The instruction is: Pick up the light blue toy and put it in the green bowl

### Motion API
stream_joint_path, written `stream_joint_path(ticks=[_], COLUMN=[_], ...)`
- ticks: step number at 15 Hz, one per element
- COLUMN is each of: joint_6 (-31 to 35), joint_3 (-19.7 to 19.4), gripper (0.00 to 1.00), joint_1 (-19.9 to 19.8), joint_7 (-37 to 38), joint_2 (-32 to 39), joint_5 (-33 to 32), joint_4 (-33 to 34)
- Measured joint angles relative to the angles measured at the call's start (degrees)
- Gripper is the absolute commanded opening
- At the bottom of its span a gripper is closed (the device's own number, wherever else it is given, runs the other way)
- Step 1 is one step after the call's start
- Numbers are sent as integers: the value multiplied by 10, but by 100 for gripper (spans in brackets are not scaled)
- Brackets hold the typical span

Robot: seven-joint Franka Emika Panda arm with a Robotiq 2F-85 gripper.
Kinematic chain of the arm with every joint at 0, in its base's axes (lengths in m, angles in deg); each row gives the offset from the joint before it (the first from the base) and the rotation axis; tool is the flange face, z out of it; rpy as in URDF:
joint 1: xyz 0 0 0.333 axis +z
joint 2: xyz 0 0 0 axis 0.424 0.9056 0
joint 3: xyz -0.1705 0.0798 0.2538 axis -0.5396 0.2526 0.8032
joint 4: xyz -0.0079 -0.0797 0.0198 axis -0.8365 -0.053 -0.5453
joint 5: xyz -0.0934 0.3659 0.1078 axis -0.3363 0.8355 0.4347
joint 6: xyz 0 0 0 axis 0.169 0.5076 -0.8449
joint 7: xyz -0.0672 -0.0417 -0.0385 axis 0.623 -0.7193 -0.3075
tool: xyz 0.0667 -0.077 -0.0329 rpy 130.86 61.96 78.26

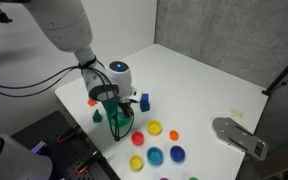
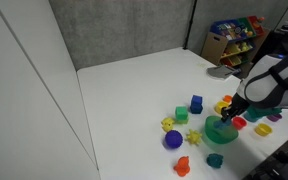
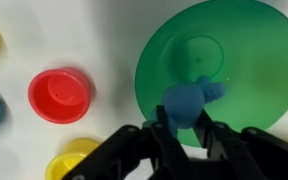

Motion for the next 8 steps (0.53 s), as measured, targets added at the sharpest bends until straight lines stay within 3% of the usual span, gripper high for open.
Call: stream_joint_path(ticks=[7, 8], joint_6=[24, 25], joint_3=[-58, -65], gripper=[10, 22], joint_1=[21, 26], joint_7=[24, 27], joint_2=[29, 29], joint_5=[-65, -69], joint_4=[42, 45])
